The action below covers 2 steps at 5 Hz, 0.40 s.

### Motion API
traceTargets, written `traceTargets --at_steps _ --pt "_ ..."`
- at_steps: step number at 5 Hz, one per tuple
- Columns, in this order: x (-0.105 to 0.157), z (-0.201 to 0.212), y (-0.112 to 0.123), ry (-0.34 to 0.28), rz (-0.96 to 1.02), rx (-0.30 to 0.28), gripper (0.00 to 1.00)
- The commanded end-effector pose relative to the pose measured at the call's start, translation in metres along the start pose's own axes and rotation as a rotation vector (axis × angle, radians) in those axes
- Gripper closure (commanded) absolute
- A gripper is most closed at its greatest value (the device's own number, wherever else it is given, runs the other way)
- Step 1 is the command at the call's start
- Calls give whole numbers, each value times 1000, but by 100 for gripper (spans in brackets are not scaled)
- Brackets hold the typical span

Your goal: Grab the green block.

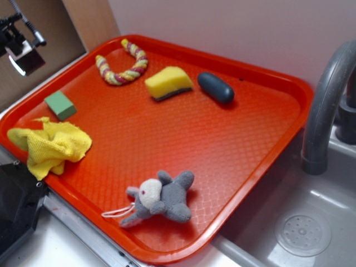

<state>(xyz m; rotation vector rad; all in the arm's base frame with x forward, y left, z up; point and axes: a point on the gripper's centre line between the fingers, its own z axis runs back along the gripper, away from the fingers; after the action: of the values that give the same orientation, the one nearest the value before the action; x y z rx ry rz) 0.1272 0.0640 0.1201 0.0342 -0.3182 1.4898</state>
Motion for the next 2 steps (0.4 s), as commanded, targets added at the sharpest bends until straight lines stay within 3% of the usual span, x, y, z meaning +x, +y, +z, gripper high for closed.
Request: traceTargets --at_steps 1,2 --pt "39 -37 -33 -27 45 -4 0" --pt "55 -54 -44 -38 43 20 0"
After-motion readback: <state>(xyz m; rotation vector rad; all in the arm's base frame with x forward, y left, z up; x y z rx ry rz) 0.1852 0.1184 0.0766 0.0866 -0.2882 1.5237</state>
